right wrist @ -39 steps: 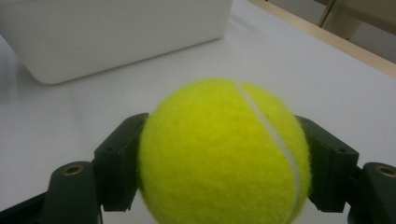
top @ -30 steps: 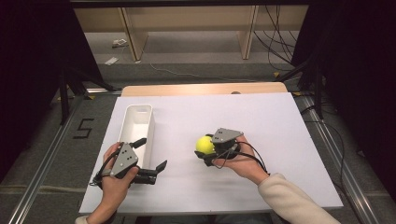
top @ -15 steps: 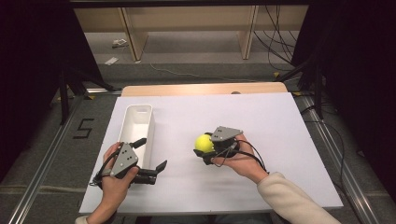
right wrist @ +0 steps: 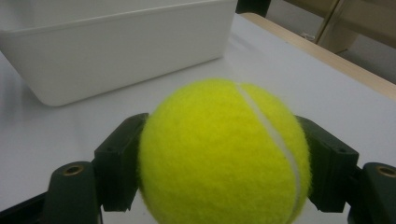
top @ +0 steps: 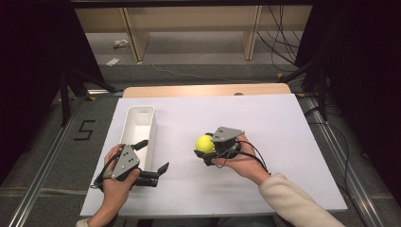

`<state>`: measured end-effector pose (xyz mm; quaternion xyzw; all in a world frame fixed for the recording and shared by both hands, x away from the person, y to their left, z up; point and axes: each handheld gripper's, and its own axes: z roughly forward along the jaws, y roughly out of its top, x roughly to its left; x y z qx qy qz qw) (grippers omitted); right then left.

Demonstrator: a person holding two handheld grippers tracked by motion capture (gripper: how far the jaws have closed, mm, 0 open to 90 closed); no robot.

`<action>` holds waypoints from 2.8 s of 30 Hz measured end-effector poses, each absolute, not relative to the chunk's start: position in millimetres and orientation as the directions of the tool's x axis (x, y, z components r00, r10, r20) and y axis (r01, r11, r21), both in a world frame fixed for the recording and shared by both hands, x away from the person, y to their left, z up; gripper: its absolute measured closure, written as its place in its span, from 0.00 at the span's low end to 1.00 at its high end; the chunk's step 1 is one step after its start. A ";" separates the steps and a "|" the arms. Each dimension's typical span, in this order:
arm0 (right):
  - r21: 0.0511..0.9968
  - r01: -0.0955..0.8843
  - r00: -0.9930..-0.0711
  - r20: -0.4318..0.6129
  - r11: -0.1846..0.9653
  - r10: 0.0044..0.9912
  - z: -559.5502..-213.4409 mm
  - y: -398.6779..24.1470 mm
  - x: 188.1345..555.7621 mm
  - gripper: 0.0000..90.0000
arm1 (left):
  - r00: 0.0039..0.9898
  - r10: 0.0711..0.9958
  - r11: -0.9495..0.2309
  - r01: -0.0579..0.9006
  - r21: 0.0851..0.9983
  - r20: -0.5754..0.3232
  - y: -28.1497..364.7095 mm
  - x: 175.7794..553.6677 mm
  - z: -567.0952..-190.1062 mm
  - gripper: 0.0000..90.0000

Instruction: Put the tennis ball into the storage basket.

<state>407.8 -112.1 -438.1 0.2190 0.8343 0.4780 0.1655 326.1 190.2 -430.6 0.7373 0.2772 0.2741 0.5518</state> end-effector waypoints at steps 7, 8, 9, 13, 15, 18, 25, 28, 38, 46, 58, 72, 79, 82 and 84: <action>0.873 0.202 -0.849 -0.069 0.443 0.524 -436.8 -110.8 408.2 0.30 | 0.696 0.711 -0.238 0.106 0.966 0.098 190.0 326.1 -430.6 0.00; 0.873 0.204 -0.849 -0.067 0.442 0.524 -436.4 -110.5 408.2 0.30 | 0.696 0.711 -0.237 0.106 0.966 0.098 190.0 326.1 -430.7 0.00; 0.873 0.204 -0.849 -0.067 0.442 0.524 -436.2 -110.3 408.2 0.30 | 0.696 0.711 -0.237 0.107 0.966 0.098 190.1 326.2 -430.7 0.00; 0.875 0.198 -0.850 -0.071 0.441 0.523 -436.2 -109.3 409.3 0.30 | 0.696 0.711 -0.237 0.107 0.966 0.097 190.1 326.2 -430.7 0.00; 0.875 0.200 -0.849 -0.069 0.441 0.523 -436.2 -108.6 409.5 0.30 | 0.696 0.711 -0.238 0.107 0.965 0.098 190.0 326.2 -430.7 0.00; 0.874 0.199 -0.851 -0.070 0.443 0.521 -436.1 -107.5 409.6 0.29 | 0.696 0.711 -0.238 0.107 0.965 0.098 190.1 326.3 -430.8 0.00; 0.876 0.195 -0.853 -0.071 0.442 0.517 -435.7 -104.5 409.3 0.29 | 0.697 0.711 -0.237 0.107 0.965 0.097 189.9 326.2 -430.8 0.00; 0.876 0.193 -0.854 -0.071 0.442 0.515 -435.3 -103.3 409.5 0.30 | 0.697 0.711 -0.236 0.107 0.966 0.096 190.0 326.2 -430.7 0.00; 0.879 0.188 -0.854 -0.074 0.437 0.515 -433.5 -100.3 410.9 0.30 | 0.696 0.712 -0.235 0.108 0.966 0.096 190.2 326.2 -430.7 0.00; 0.882 0.186 -0.854 -0.073 0.433 0.516 -432.0 -98.8 411.4 0.30 | 0.697 0.711 -0.237 0.107 0.966 0.098 190.2 326.0 -430.6 0.00; 0.885 0.178 -0.855 -0.076 0.430 0.513 -430.7 -95.5 412.1 0.30 | 0.696 0.711 -0.236 0.107 0.966 0.096 190.3 326.0 -430.6 0.00; 0.890 0.176 -0.853 -0.075 0.420 0.517 -427.5 -94.9 414.0 0.30 | 0.697 0.711 -0.236 0.106 0.966 0.097 190.2 325.9 -430.5 0.00; 0.893 0.175 -0.853 -0.073 0.415 0.516 -426.8 -93.3 414.7 0.30 | 0.696 0.712 -0.235 0.107 0.966 0.096 190.2 325.8 -430.5 0.00; 0.892 0.175 -0.854 -0.073 0.416 0.515 -426.1 -92.5 414.8 0.30 | 0.696 0.711 -0.236 0.106 0.966 0.097 190.3 325.9 -430.4 0.00; 0.894 0.173 -0.854 -0.074 0.414 0.515 -426.0 -91.8 414.9 0.30 | 0.696 0.711 -0.237 0.105 0.966 0.098 190.4 325.8 -430.4 0.00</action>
